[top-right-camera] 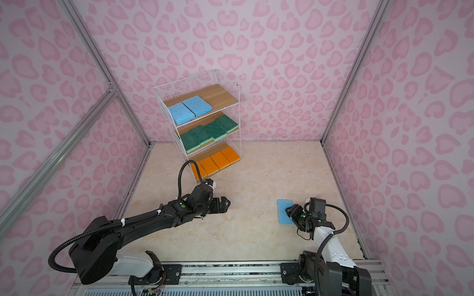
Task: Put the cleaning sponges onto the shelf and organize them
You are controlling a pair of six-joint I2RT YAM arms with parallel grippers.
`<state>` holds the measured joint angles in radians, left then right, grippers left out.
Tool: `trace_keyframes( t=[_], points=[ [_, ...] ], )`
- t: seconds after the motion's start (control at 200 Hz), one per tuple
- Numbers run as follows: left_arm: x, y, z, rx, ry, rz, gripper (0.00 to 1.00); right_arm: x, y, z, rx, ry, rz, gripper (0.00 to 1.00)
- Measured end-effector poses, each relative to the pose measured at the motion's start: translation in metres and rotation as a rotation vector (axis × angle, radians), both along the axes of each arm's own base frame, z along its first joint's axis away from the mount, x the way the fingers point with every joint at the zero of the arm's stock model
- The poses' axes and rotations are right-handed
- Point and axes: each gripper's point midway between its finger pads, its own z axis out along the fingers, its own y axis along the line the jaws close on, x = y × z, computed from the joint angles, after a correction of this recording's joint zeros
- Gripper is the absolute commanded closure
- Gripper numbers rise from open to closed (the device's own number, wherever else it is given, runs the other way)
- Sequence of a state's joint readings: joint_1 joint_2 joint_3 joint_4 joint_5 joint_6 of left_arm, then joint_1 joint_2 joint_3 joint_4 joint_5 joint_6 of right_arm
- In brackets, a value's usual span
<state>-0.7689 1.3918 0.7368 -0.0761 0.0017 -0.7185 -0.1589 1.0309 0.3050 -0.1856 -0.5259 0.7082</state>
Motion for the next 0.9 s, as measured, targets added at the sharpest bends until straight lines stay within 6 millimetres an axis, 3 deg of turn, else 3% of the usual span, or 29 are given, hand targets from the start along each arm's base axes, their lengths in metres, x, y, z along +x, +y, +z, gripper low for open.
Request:
trace_keyframes(
  t=[0.17,0.32,0.46,0.615,0.9],
  points=[
    [-0.005,0.005,-0.004,0.0,0.007,0.004,0.02,0.011,0.014,-0.005,0.005,0.005,0.051,0.69],
    [-0.006,0.006,-0.001,-0.007,0.002,0.008,0.02,0.016,0.033,-0.009,0.018,0.001,0.086,0.79],
    [-0.01,0.01,0.003,-0.019,-0.008,0.011,0.03,0.021,0.062,-0.005,0.024,-0.004,0.168,0.85],
    [-0.016,0.022,0.009,-0.043,-0.028,0.03,0.02,0.04,0.102,0.013,0.035,-0.064,0.265,0.89],
    [-0.013,0.037,0.027,-0.15,-0.076,0.081,0.07,0.067,0.186,0.063,0.085,-0.205,0.445,0.9]
  ],
)
